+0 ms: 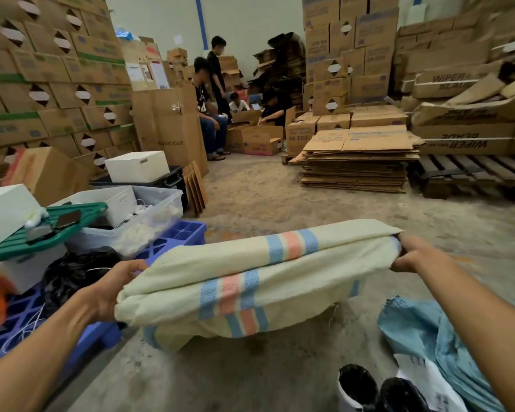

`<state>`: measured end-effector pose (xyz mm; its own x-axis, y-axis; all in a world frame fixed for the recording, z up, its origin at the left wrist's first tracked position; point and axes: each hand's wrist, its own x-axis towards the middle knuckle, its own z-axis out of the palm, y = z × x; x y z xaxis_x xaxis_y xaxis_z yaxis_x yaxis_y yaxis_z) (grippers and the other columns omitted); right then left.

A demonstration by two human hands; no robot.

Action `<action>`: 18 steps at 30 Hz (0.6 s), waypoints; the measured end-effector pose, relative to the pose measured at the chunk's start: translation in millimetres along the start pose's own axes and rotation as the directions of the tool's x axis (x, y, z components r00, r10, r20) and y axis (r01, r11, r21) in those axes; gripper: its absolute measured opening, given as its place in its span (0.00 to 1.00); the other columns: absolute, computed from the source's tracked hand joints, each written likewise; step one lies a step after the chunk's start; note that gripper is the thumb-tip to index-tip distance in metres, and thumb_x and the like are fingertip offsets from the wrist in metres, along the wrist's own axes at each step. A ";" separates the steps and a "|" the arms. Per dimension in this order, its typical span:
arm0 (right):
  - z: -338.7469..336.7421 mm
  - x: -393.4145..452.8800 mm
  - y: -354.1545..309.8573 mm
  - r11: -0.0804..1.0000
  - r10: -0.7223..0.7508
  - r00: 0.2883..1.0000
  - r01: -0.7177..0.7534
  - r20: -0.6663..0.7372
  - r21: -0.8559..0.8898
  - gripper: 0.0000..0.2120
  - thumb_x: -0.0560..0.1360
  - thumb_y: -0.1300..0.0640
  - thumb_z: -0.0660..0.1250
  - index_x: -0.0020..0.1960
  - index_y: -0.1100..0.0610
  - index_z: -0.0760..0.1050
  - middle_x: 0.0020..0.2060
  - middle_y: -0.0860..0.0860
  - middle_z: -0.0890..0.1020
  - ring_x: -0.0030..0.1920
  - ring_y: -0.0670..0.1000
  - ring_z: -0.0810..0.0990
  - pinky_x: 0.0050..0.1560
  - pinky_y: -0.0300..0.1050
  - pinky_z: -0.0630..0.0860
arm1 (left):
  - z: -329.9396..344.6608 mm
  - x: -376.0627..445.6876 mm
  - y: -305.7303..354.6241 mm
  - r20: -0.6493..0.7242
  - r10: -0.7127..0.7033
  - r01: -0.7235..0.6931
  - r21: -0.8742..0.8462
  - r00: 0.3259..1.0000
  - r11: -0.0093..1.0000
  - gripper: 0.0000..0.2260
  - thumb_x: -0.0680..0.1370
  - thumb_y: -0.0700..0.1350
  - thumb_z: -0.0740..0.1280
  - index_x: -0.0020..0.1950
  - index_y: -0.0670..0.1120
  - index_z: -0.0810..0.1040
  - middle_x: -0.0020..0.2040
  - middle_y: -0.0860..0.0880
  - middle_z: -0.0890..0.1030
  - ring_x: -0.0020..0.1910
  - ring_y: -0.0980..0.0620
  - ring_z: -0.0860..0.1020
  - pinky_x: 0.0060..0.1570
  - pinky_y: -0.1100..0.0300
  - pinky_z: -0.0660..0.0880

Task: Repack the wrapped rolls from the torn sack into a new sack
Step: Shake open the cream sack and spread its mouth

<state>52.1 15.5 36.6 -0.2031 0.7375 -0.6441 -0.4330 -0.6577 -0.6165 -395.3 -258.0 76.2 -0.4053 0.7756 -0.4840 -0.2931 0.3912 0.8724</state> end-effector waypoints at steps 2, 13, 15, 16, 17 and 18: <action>1.8 -1.7 -2.9 1.000 0.010 0.999 -0.009 0.039 -0.024 0.12 0.79 0.54 0.66 0.51 0.64 0.75 0.35 0.64 0.83 0.43 0.61 0.79 0.45 0.59 0.78 | -0.5 0.1 1.8 0.051 0.145 -0.136 -0.148 0.988 0.980 0.08 0.61 0.45 0.72 0.29 0.42 0.75 0.23 0.46 0.76 0.23 0.47 0.77 0.25 0.62 0.76; -3.6 -16.3 2.9 0.696 -0.047 0.944 0.266 0.327 -0.667 0.33 0.64 0.43 0.78 0.62 0.60 0.75 0.50 0.60 0.85 0.46 0.59 0.85 0.45 0.52 0.83 | 4.0 21.2 27.9 0.249 0.248 -0.214 -0.156 0.936 0.964 0.32 0.54 0.51 0.85 0.53 0.40 0.85 0.54 0.38 0.84 0.50 0.41 0.83 0.50 0.45 0.80; -2.7 -12.7 5.1 0.500 -0.232 0.876 0.480 0.423 -0.720 0.42 0.61 0.53 0.83 0.69 0.50 0.64 0.54 0.56 0.79 0.52 0.58 0.81 0.47 0.52 0.81 | -1.5 33.9 24.5 0.148 0.136 -0.169 0.236 0.979 0.957 0.31 0.60 0.36 0.80 0.62 0.36 0.78 0.55 0.36 0.83 0.50 0.40 0.83 0.47 0.47 0.82; -1.4 -11.5 7.8 0.336 -0.322 0.817 0.570 0.477 -0.750 0.49 0.60 0.59 0.83 0.72 0.44 0.59 0.55 0.52 0.75 0.55 0.55 0.78 0.51 0.51 0.79 | -0.2 40.5 21.9 0.010 0.169 -0.159 0.406 0.986 0.900 0.28 0.64 0.34 0.75 0.63 0.35 0.75 0.54 0.35 0.82 0.50 0.38 0.82 0.48 0.46 0.81; 1.9 -7.1 10.4 0.151 -0.380 0.755 0.621 0.534 -0.769 0.51 0.60 0.62 0.83 0.73 0.43 0.57 0.57 0.50 0.73 0.57 0.53 0.75 0.55 0.51 0.76 | -0.1 50.5 19.9 -0.130 0.249 -0.135 0.564 0.960 0.815 0.26 0.66 0.35 0.72 0.63 0.33 0.72 0.54 0.34 0.81 0.51 0.36 0.81 0.49 0.45 0.80; 6.0 -3.2 14.4 -0.030 -0.419 0.701 0.625 0.577 -0.780 0.47 0.62 0.64 0.81 0.73 0.44 0.60 0.60 0.50 0.73 0.59 0.53 0.73 0.58 0.51 0.75 | 2.3 59.2 18.2 -0.242 0.343 -0.087 0.690 0.908 0.718 0.26 0.68 0.39 0.69 0.63 0.33 0.70 0.56 0.33 0.78 0.53 0.35 0.78 0.52 0.44 0.77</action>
<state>41.3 4.6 32.5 -0.4680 0.8811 0.0679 0.5714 0.3603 -0.7373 -422.6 -203.9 63.5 -0.6776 0.7184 -0.1571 0.4226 0.5553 0.7163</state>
